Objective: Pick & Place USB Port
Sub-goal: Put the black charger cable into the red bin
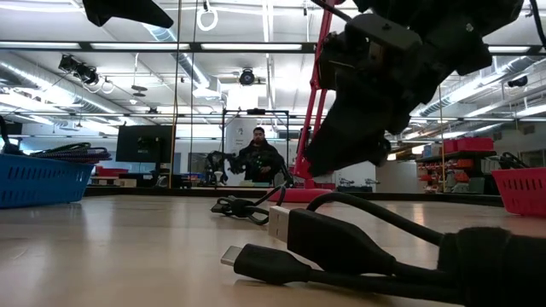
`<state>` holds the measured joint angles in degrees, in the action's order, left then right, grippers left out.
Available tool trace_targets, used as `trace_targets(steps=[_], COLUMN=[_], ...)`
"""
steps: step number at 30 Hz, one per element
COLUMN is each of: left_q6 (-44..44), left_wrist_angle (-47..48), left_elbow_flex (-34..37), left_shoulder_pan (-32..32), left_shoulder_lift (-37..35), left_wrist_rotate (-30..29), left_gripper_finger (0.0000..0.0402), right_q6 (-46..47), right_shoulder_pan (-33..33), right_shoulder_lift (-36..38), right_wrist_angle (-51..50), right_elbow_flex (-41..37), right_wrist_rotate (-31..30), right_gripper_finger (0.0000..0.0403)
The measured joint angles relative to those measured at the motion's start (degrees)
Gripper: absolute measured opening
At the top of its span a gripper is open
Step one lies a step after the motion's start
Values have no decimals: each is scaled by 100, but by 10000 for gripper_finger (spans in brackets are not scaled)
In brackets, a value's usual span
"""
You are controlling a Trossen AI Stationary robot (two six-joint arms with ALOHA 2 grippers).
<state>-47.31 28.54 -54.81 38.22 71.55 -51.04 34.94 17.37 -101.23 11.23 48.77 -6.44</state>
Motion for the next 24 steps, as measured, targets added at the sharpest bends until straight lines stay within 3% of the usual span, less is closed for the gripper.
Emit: trace_targets(steps=[9,24], left_q6=[1,42], left_wrist_angle=[14,-84], left_elbow_flex=[7,7], left_shoulder_pan=[-55,-55], left_shoulder_lift=[443,457], left_wrist_rotate=[-63,-230], left_gripper_finger=[236,236], right_q6=[23,186], right_shoulder_pan=[2,6], right_shoulder_lift=[-222,-951], right_wrist_angle=[427,1158], right_elbow_flex=[0,128], right_wrist_rotate=[-12,277], right_gripper_finger=[155,155])
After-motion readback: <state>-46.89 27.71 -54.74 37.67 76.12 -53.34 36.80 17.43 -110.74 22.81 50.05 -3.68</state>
